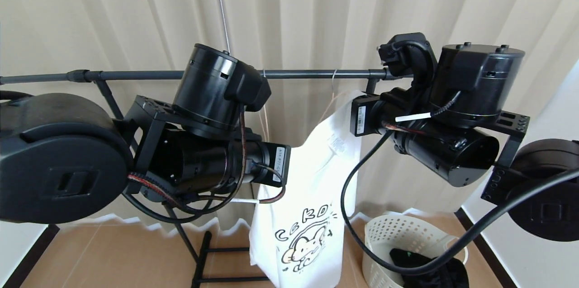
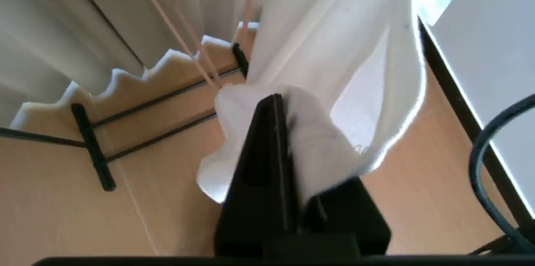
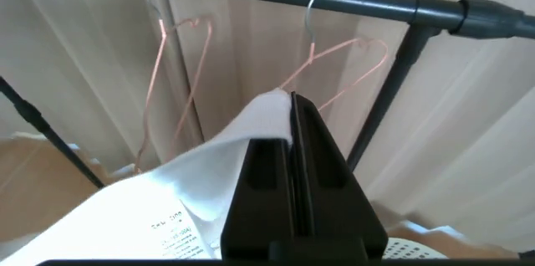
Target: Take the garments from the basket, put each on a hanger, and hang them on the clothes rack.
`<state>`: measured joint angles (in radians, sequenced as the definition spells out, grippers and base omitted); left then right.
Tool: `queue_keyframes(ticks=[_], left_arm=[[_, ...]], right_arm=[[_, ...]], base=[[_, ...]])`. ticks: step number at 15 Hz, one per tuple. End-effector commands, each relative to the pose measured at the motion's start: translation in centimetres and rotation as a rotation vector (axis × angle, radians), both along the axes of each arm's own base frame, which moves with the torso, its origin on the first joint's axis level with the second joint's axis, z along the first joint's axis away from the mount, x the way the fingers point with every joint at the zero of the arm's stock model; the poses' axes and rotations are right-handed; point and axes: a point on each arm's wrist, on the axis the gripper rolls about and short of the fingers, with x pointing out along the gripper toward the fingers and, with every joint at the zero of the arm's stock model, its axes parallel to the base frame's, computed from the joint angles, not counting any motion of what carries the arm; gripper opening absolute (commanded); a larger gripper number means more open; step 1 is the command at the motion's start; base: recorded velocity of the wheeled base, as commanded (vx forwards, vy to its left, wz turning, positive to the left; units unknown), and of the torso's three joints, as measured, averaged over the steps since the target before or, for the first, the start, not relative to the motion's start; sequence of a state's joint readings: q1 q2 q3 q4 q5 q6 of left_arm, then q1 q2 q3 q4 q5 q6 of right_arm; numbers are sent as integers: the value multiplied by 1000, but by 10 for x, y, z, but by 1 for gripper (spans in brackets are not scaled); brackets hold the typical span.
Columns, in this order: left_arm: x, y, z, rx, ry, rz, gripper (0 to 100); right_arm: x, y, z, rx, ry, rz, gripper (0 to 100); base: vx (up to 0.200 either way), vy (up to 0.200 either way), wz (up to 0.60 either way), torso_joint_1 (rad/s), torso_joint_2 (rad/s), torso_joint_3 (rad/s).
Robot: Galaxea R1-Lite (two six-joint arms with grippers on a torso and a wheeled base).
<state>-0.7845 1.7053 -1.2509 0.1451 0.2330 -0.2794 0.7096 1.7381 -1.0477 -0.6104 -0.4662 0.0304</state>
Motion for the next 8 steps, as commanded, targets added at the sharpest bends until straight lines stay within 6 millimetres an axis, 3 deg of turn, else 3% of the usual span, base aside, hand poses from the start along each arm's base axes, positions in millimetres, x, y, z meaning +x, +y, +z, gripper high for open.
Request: queue_keyframes(ticks=[1,8], left_arm=[[4,0,-3,5,3,9,100],[12,16,1,-5,-3,61,100]], right_arm=[[-6,-8,8,2,-19,-6,0],[-2,-47,21,-89,-73,-104,0]], base=[[0,0,0,0,0,0],[0,0,0,0,0,0]])
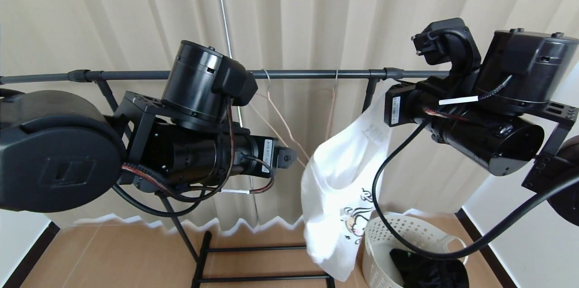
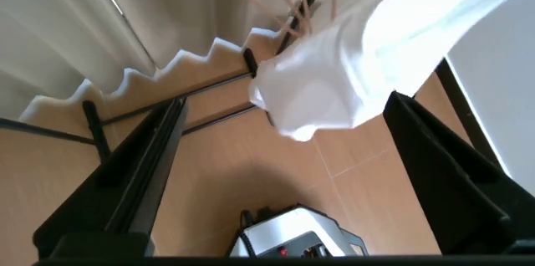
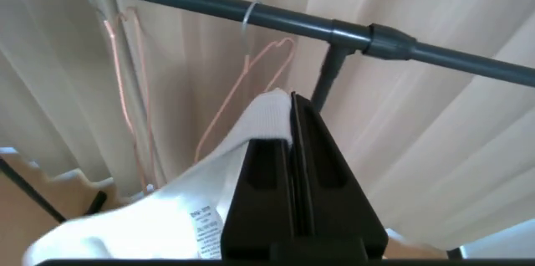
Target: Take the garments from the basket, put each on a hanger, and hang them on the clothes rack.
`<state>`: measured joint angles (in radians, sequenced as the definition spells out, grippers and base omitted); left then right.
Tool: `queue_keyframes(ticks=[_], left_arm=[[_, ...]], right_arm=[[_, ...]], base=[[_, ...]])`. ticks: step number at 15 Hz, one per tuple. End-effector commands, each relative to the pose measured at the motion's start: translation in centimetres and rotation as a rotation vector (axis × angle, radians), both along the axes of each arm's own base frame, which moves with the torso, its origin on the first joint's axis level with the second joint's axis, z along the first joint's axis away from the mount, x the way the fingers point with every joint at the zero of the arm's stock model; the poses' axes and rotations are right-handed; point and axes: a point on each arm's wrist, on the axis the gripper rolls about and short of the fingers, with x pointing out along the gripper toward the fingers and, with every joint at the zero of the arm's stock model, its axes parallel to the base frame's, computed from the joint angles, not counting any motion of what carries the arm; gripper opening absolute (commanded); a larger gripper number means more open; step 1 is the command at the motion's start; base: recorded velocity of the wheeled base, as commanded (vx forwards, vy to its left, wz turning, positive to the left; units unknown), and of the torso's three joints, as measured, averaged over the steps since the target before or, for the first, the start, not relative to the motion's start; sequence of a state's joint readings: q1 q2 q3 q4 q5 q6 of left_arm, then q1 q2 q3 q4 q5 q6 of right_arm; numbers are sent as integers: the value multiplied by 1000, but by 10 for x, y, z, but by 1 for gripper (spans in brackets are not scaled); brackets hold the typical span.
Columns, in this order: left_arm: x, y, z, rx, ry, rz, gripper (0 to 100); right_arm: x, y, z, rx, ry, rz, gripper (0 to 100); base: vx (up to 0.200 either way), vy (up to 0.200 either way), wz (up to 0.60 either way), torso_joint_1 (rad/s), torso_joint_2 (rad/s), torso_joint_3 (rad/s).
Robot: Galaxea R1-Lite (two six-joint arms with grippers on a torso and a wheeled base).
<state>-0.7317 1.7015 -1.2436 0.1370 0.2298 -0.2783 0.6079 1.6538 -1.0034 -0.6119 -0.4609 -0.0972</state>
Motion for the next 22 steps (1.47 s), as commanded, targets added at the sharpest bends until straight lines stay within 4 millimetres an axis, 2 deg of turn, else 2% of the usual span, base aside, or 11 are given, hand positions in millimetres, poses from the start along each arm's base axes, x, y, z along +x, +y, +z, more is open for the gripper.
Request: queue_keyframes(ticks=[1,6,11,16,20,22], left_arm=[[4,4,0,-3,2,19,100],[40,-2,-19,-29,-37,79,100],[83,-26,-51,7,-123,225,100],[99,-41,-66,26,-157,275,100],[117,-50,-77,43,-183,335,100],[126,-57,-89,63,-195,367,100]], right_arm=[[-3,-10,9,13,-23,-20,0],[-6,-18,12,-20,-39,-33,0],[-15,-23,10,-57,-37,-29,0],[-31,-29,7,-135,-70,30,0],[-33,-31,4,-163,-106,48,0],[-33,-30,3,-164,-104,49,0]], base=[[0,0,0,0,0,0],[0,0,0,0,0,0],[0,0,0,0,0,0],[0,0,0,0,0,0],[0,0,0,0,0,0],[0,0,0,0,0,0]])
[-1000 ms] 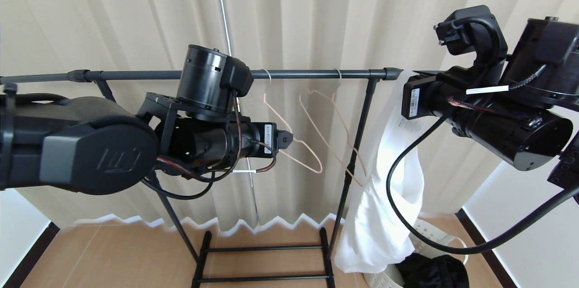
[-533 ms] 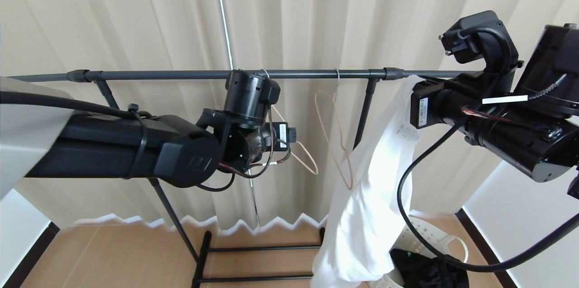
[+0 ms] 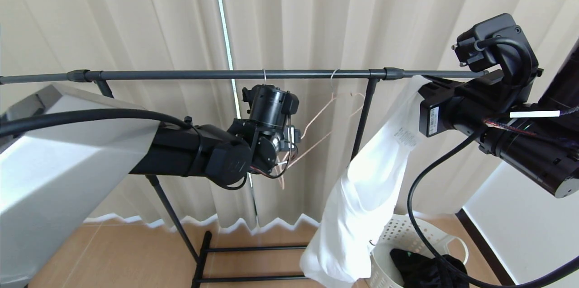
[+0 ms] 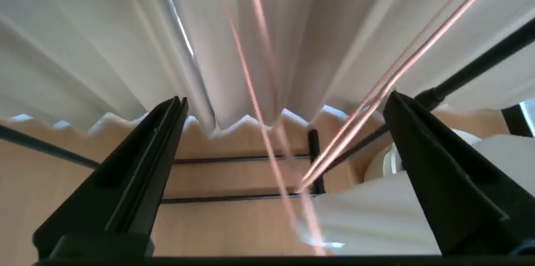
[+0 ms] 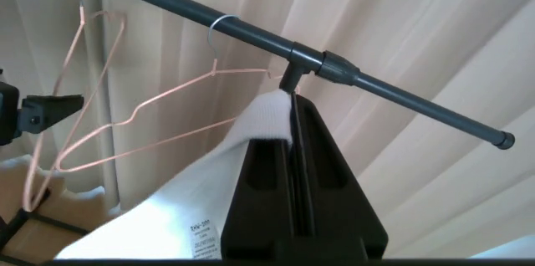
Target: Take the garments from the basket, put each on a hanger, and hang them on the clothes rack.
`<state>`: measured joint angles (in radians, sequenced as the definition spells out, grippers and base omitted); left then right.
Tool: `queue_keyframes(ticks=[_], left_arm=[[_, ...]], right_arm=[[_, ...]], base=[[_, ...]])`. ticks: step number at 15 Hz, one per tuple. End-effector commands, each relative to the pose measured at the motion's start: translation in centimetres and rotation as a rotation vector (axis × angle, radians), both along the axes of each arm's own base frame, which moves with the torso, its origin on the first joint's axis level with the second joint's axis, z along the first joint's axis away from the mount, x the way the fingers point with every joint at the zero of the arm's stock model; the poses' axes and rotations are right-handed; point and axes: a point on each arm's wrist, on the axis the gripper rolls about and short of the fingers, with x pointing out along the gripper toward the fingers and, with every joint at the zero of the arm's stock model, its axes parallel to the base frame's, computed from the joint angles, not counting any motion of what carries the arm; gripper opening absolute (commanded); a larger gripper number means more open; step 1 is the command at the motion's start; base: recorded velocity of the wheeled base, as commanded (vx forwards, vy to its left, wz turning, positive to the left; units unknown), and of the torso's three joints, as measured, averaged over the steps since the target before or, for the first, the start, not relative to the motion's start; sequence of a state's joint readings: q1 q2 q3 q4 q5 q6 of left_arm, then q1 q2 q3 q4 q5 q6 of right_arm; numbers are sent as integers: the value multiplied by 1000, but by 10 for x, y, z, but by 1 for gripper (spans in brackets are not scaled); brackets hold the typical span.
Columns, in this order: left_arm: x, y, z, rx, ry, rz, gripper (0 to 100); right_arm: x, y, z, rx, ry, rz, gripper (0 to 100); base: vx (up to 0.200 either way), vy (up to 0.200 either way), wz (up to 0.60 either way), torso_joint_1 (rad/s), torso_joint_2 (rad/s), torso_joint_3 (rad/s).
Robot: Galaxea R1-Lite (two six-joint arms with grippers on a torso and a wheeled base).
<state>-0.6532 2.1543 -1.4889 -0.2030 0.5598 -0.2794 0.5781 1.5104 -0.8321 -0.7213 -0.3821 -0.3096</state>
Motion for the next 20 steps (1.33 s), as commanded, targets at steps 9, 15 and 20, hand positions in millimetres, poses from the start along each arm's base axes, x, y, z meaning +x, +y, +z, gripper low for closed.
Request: queue_keyframes(ticks=[9,15,20], left_arm=[[32,16,-19,34,3,64,100],[35,16,-30,45,23,70,100],[42,21,-41,57,42,87,100]], right_arm=[[1,0,-1,-3,4,0,0],[1,1,-2,-4,5,3,0],[0,1,-1,-2,3,3,0]], base=[[0,0,0,0,0,0],[0,0,0,0,0,0],[0,0,0,0,0,0]])
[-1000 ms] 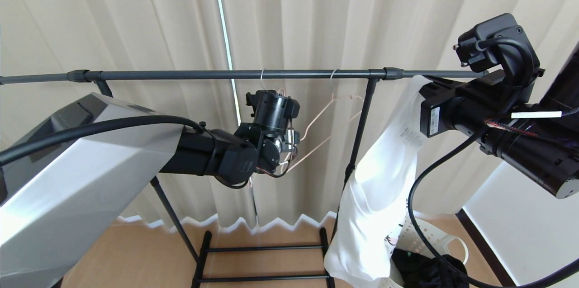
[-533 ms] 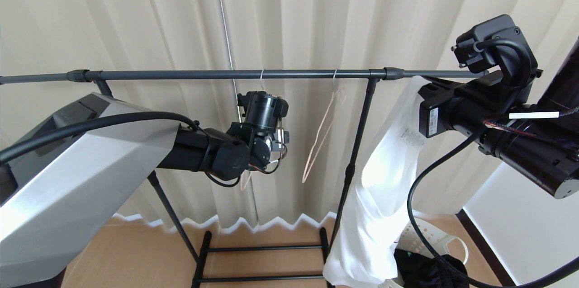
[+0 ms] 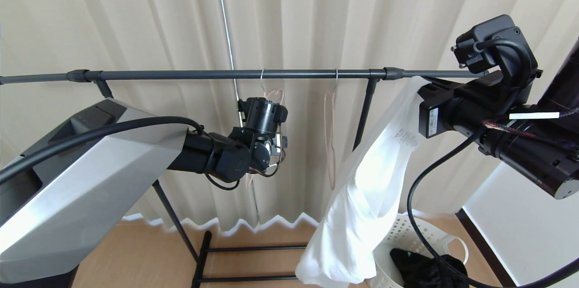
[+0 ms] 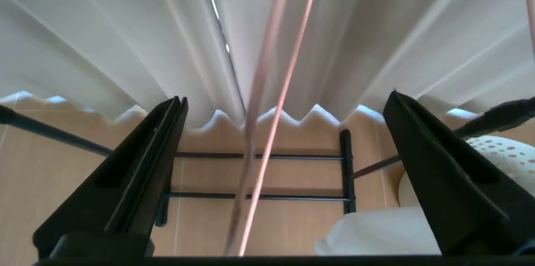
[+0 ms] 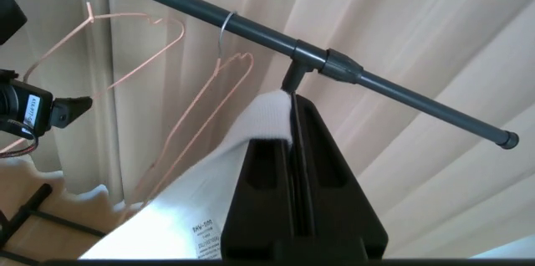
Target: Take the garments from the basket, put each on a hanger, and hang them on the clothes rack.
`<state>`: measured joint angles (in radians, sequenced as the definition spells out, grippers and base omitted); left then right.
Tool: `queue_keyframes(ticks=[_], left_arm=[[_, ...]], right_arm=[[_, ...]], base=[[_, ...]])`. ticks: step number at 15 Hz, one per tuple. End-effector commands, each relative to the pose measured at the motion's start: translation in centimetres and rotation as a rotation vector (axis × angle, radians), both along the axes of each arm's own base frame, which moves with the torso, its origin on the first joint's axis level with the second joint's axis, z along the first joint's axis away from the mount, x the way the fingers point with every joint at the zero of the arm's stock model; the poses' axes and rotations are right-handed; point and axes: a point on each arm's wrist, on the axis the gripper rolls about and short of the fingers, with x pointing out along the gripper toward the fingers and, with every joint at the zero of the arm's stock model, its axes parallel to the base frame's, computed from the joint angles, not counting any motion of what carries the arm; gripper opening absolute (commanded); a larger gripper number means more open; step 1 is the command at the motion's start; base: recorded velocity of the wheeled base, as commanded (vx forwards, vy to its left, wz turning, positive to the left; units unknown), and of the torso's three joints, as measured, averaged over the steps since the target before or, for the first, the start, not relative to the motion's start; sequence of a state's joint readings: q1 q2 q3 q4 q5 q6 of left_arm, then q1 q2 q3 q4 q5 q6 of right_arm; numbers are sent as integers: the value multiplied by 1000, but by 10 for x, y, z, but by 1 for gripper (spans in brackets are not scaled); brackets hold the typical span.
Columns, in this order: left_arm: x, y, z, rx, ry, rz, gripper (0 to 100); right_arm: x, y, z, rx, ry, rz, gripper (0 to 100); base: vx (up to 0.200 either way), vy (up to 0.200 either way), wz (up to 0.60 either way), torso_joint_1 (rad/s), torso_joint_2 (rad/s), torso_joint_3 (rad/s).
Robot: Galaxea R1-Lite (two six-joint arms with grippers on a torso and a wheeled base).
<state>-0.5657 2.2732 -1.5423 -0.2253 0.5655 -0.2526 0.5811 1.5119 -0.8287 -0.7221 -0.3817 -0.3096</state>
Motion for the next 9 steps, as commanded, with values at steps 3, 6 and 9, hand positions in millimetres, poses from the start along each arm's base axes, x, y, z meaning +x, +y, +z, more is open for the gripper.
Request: queue_keyframes(ticks=[3,6,9], left_arm=[[4,6,-4,4,8,18,100],[6,7,-11,10,21,20,0],[7,7,-10,2,18,26,0]], right_arm=[[0,0,0,-1,-1,0,0],[0,0,-2,-6,4,0,0],[0,0,-2,-7,5,0,0]], base=[[0,0,0,0,0,0],[0,0,0,0,0,0],[0,0,0,0,0,0]])
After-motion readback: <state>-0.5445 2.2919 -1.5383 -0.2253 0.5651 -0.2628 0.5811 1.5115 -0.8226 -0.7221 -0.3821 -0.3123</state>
